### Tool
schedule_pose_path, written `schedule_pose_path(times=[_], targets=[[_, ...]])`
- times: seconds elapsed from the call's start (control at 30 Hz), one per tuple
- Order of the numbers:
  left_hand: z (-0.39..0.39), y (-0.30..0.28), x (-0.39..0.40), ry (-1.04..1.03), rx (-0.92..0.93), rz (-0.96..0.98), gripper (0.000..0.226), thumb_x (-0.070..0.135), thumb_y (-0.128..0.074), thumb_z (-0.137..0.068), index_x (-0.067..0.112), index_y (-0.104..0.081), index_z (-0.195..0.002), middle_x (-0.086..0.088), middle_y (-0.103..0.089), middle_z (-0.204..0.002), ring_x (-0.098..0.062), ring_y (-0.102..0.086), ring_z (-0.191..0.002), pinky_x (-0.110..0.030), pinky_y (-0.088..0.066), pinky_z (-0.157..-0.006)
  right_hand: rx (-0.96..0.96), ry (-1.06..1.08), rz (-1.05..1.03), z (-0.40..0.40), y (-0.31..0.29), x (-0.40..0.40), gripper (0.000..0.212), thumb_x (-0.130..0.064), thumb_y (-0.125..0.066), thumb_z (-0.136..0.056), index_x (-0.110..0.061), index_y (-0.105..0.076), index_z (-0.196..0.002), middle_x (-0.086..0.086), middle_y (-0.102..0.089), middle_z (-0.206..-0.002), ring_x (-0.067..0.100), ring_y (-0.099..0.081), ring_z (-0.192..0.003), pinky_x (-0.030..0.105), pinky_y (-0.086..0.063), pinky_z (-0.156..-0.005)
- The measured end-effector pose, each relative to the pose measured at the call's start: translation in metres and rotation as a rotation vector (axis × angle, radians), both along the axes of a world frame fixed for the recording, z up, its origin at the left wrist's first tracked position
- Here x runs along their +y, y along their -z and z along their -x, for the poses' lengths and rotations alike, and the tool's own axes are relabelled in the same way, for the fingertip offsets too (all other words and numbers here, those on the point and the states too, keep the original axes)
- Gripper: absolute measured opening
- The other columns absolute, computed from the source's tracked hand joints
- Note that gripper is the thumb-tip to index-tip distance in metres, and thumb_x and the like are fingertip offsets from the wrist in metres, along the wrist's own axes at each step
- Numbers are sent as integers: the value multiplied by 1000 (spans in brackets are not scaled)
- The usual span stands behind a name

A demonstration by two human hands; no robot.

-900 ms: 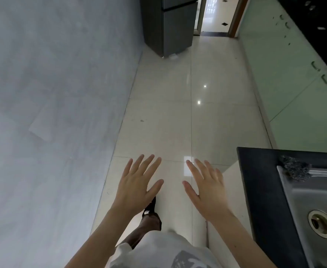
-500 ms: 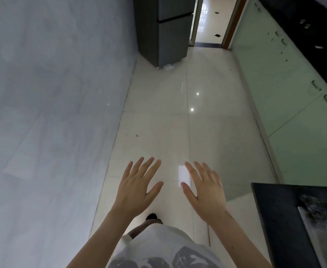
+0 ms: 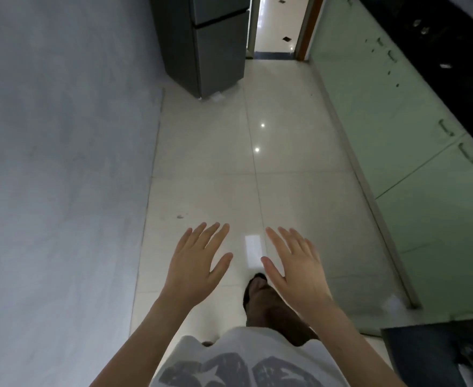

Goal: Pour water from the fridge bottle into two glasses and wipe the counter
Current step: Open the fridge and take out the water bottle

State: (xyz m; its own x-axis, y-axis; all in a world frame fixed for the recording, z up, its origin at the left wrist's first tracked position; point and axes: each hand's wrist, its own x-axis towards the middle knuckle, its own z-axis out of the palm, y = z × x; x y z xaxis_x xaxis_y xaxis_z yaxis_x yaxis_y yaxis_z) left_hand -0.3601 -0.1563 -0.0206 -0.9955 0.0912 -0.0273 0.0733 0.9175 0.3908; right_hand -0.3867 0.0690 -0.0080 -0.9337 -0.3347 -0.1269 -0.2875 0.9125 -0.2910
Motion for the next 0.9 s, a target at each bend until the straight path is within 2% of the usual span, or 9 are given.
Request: schedule_pose_path(times=[0.17,0.37,0.47,0.53,0.67,0.9], targets=[[91,20,11,-12,-56,28,61,58,-15,-97,29,-32,-148,2,-41,-149,-21,-33,-141,-41,-19,-118,-50,14,31,94,19,7,72,-66,-4,-92,-31,-22,-152,1,-33,-156,25,-24,-146,46,-21,-119],[206,-1,23,-68,-66,8,69,63,-5,-95,28,-34,-147,2,-40,-150,-22,-32,-141,-45,-22,-117,-62,2,56,227,10,19,68,-66,-10,-93,-34,-22,-152,0,-32,-156,23,-25,-146,43,-19,-119],[265,-10,17,-113,-52,24,64,61,-10,-96,30,-33,-148,3,-38,-151,-21,-31,-142,-41,-16,-118,-56,-57,52,294,1,15,68,-63,-13,-94,-29,-27,-151,4,-37,-154,27,-30,-143,46,-25,-117],[299,-18,7,-150,-39,23,63,59,-14,-96,28,-35,-147,2,-39,-150,-22,-32,-141,-42,-16,-117,-52,-85,57,331,-4,7,66,-61,-17,-96,-27,-29,-151,6,-39,-152,28,-32,-142,46,-27,-116],[356,-21,-21,-179,-30,15,63,56,-16,-96,24,-39,-146,-2,-44,-148,-25,-36,-139,-48,-27,-114,-60,-104,78,395,-2,-21,64,-58,-22,-96,-26,-33,-150,7,-41,-151,29,-34,-141,46,-27,-115],[459,9,-100,-195,-42,-9,64,59,-14,-96,27,-36,-146,1,-42,-149,-23,-35,-140,-43,-23,-116,-53,-105,97,504,20,-103,64,-58,-22,-96,-27,-31,-151,6,-40,-152,29,-32,-142,44,-24,-116]])
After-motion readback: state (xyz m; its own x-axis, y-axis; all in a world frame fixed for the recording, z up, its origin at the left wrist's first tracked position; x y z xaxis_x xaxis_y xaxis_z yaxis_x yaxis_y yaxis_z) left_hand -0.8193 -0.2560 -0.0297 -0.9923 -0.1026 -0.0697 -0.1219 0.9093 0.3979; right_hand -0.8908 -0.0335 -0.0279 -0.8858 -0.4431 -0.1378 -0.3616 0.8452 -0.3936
